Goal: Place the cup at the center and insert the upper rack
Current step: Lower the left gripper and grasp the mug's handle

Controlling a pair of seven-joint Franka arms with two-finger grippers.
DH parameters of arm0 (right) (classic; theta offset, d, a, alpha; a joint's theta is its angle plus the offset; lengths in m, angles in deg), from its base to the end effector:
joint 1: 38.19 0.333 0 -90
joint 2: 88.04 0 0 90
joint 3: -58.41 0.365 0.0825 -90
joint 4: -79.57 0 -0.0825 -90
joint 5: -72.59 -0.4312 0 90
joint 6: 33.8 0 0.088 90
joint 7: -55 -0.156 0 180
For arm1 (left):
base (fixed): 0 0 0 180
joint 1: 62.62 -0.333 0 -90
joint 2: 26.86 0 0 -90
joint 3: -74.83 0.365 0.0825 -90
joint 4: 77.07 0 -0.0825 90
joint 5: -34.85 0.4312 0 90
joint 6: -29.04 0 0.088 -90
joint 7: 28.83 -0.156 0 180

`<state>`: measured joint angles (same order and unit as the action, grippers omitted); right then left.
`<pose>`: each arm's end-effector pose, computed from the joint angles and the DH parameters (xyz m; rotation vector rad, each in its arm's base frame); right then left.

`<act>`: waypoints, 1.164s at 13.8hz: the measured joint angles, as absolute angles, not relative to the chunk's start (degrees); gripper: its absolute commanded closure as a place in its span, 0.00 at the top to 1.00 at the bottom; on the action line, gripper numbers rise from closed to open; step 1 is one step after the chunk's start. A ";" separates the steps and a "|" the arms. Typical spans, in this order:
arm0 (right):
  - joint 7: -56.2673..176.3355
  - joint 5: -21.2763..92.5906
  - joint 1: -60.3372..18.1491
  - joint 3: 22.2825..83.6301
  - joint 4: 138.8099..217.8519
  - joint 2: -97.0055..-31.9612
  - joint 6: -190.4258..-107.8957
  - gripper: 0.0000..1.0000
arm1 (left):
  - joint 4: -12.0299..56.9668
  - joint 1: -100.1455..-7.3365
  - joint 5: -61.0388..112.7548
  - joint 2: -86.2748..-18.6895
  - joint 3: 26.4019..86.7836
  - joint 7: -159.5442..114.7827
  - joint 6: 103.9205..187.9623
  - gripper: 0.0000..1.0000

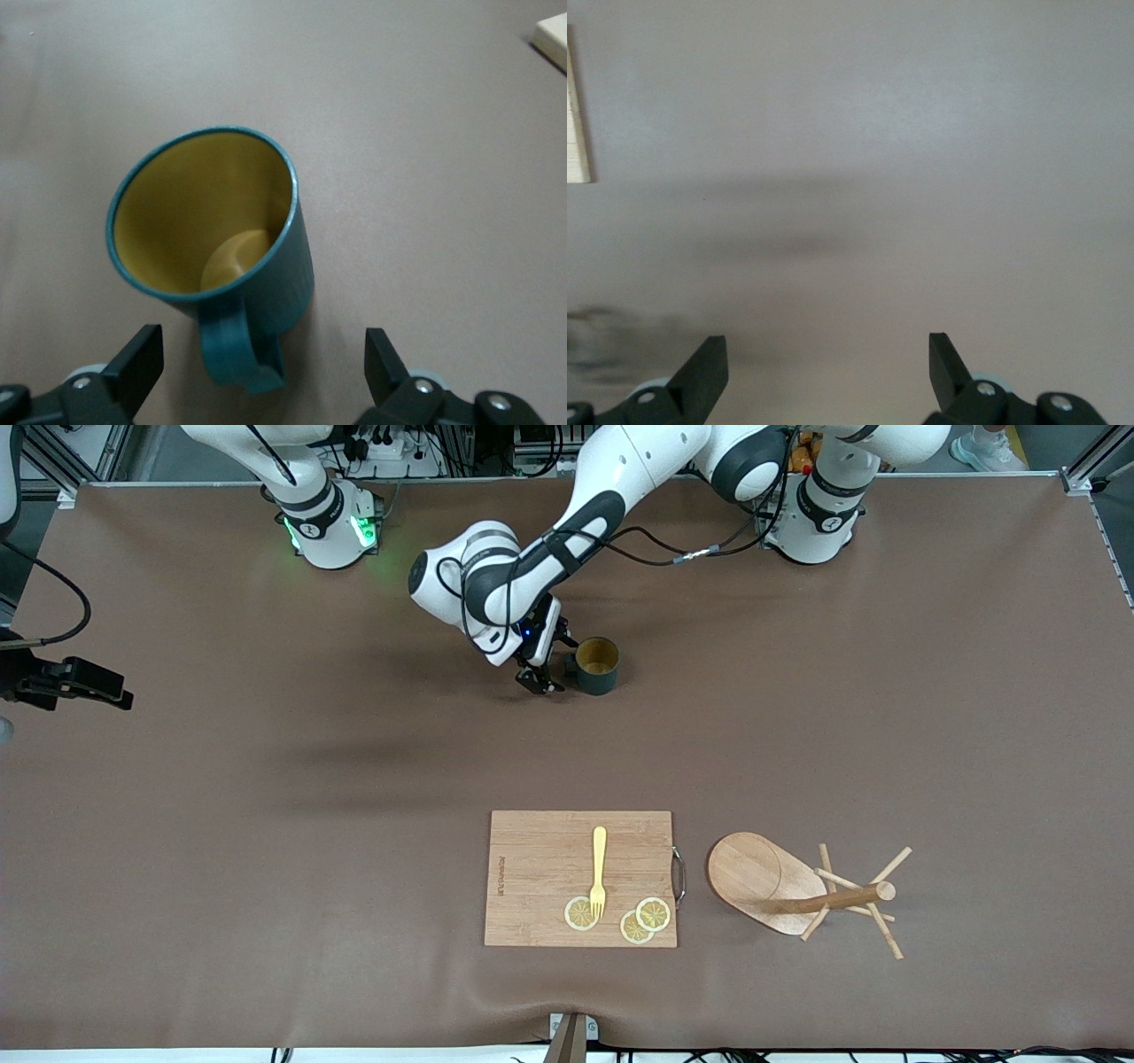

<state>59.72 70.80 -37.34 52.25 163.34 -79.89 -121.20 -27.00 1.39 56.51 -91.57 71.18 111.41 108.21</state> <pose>0.6405 -0.0499 0.5887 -3.1165 0.0150 0.1191 0.3684 -0.6863 0.1386 -2.0808 -1.4800 -0.6034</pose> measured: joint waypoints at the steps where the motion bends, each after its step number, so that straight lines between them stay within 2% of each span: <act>1: 59.71 70.57 -37.34 52.22 163.35 -79.88 -121.09 1.00 | -27.00 1.06 56.04 -91.61 71.18 111.49 108.15 0.84; 2: 59.71 70.48 -37.34 52.19 163.35 -79.88 -121.07 1.00 | -27.00 0.78 55.40 -91.61 71.18 111.54 108.13 0.74; 3: 59.72 70.43 -37.34 52.15 163.36 -79.88 -121.07 1.00 | -27.01 0.51 54.75 -91.61 71.18 111.87 108.13 0.68; 7: 59.73 70.40 -37.35 51.95 163.36 -79.88 -121.06 1.00 | -27.40 -0.05 52.97 -91.61 71.03 114.47 108.36 0.68; 10: 59.73 70.37 -37.38 51.80 163.36 -79.88 -121.06 1.00 | -27.78 -0.01 51.79 -91.61 70.63 115.93 109.12 0.61; 14: 59.74 70.33 -37.39 51.77 163.36 -79.88 -121.06 1.00 | -27.85 -0.02 51.47 -91.61 70.63 116.17 109.28 0.60; 16: 59.74 70.31 -37.39 51.77 163.36 -79.88 -121.06 1.00 | -27.85 -0.03 51.01 -91.61 70.63 116.23 109.28 0.49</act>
